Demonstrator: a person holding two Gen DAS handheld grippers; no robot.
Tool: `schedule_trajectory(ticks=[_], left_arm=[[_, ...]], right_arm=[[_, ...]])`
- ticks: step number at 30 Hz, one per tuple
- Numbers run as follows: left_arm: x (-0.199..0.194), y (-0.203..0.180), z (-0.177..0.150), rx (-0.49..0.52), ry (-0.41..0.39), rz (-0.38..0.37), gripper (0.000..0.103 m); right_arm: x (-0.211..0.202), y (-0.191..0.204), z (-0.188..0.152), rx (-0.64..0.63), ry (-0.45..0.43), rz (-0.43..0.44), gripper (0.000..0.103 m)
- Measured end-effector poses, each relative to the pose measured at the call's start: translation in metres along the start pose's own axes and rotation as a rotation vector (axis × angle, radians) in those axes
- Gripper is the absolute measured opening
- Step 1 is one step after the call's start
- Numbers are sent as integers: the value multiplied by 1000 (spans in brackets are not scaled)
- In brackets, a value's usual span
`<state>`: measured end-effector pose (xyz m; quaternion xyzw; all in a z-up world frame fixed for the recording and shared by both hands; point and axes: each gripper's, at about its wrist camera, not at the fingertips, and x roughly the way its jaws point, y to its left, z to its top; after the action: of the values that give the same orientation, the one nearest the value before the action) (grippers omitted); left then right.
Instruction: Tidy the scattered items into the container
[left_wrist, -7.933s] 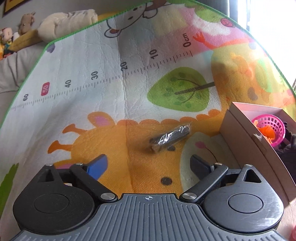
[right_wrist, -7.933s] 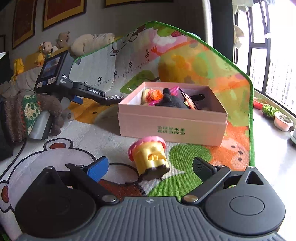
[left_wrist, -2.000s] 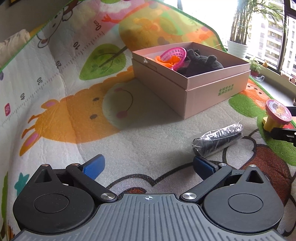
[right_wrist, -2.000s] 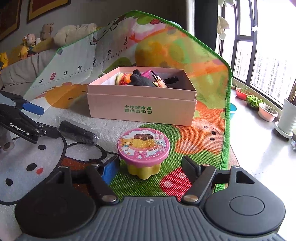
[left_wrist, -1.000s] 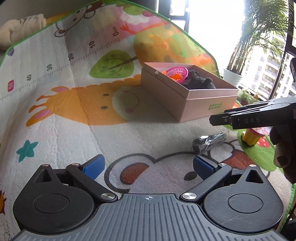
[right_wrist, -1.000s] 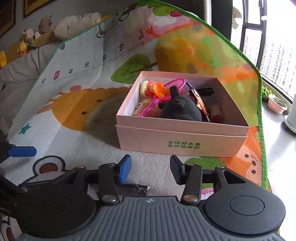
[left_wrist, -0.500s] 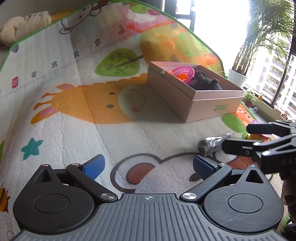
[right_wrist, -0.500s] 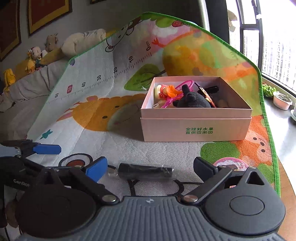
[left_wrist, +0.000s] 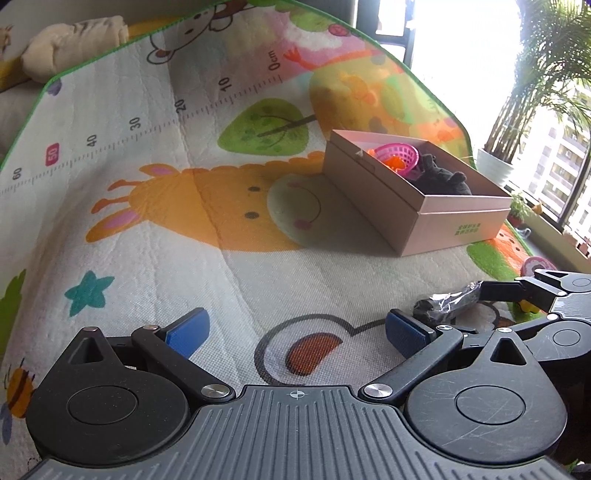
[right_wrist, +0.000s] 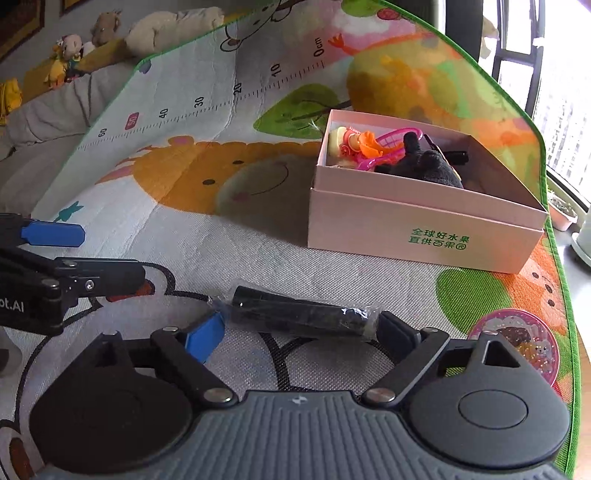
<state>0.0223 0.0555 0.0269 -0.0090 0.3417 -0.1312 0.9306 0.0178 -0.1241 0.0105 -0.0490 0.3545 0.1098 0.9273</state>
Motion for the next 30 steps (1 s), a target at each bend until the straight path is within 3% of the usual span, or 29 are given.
schedule_trajectory(ticks=[5, 11, 15, 23, 30], left_arm=[[0, -3, 1, 4, 4, 3, 103], [-1, -21, 6, 41, -2, -20, 103], [3, -43, 9, 81, -7, -53, 103], [13, -100, 15, 176, -22, -143, 103], [25, -149, 10, 297, -38, -222, 103]], right_arm=[[-12, -3, -7, -25, -11, 30, 84], [-54, -13, -27, -62, -58, 88, 84], [-73, -26, -44, -72, -78, 42, 84], [-86, -70, -71, 27, -66, -9, 84], [-90, -103, -85, 77, -107, -109, 84]])
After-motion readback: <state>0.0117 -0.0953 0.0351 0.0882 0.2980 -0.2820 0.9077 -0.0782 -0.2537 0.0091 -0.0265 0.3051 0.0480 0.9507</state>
